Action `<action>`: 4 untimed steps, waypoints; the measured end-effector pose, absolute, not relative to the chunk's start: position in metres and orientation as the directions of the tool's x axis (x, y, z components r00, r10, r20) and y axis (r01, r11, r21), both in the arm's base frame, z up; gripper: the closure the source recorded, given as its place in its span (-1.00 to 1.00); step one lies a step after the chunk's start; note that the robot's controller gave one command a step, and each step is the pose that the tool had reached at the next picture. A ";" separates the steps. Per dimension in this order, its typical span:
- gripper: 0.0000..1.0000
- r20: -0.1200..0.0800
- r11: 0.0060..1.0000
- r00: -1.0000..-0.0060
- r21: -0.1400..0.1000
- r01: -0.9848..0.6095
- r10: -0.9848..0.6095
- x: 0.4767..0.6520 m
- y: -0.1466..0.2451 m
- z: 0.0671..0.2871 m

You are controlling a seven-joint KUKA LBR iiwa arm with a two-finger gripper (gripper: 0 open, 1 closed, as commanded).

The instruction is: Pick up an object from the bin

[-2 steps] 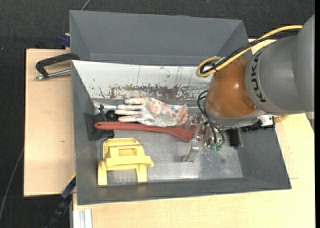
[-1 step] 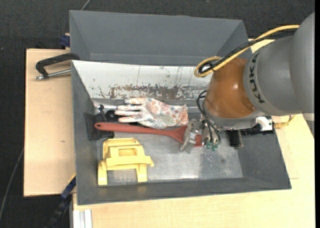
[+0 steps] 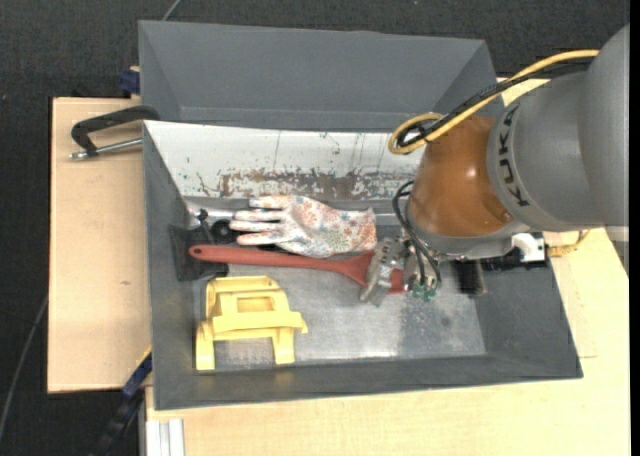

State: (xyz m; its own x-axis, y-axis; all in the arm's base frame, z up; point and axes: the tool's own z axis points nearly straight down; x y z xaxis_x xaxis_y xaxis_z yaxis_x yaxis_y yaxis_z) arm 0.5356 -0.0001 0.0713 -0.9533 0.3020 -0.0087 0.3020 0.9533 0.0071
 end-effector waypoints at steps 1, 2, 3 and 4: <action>1.00 -0.009 0.953 -0.953 0.007 0.302 0.302 0.535 0.000 0.074; 1.00 -0.012 0.953 -0.953 0.008 0.302 0.302 0.536 0.000 0.084; 1.00 -0.008 0.953 -0.953 0.008 0.302 0.302 0.535 0.000 0.102; 1.00 -0.010 0.954 -0.954 0.009 0.301 0.301 0.535 0.001 0.128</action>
Offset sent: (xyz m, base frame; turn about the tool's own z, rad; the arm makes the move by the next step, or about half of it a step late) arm 0.0001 0.0002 0.0375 0.0000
